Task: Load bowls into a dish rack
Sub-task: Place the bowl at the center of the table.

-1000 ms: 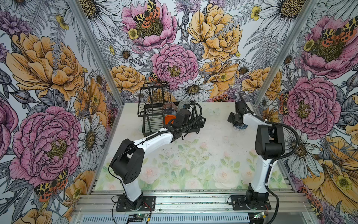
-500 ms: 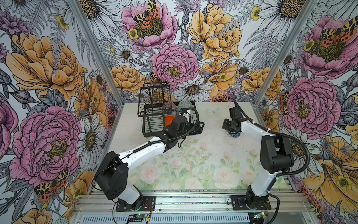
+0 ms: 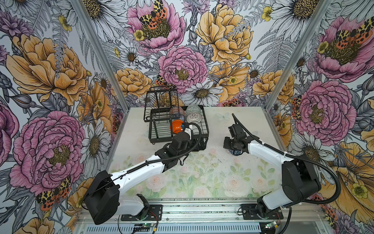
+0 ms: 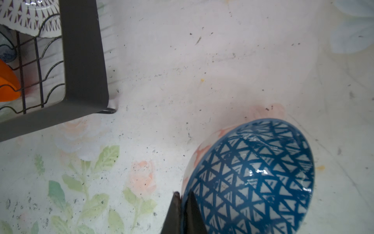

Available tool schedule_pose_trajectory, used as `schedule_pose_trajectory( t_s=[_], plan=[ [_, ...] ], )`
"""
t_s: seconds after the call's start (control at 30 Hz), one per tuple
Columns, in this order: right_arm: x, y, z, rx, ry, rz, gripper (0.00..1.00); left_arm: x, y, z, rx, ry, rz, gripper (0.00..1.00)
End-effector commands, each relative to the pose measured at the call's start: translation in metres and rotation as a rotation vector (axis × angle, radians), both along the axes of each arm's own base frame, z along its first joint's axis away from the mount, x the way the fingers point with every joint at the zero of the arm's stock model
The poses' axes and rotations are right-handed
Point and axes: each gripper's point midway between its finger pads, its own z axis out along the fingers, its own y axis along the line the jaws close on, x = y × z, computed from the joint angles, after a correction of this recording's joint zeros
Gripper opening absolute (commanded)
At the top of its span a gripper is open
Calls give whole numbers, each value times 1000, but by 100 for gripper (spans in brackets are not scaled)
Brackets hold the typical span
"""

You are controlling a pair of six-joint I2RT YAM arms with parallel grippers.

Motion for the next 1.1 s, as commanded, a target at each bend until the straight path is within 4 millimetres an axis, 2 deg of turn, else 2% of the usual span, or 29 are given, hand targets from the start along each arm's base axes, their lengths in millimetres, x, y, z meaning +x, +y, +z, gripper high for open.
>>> schedule_pose_trajectory(
  t_s=[0.0, 0.13, 0.37, 0.73, 1.07],
  plan=[
    [-16, 25, -7, 10, 41, 31, 0, -3, 5, 5, -44, -18, 34, 99],
    [-22, 52, -11, -11, 43, 85, 0, -10, 12, -1, -38, -16, 38, 99],
    [-28, 77, -22, -34, 60, 127, 1, -17, 25, -13, -41, -6, 58, 99],
    [-23, 86, -21, -50, 46, 143, 6, -25, 41, -27, -57, 36, 86, 99],
    [-19, 85, -1, -39, -6, 151, 19, -26, 38, -28, -72, 56, 78, 99]
  ],
)
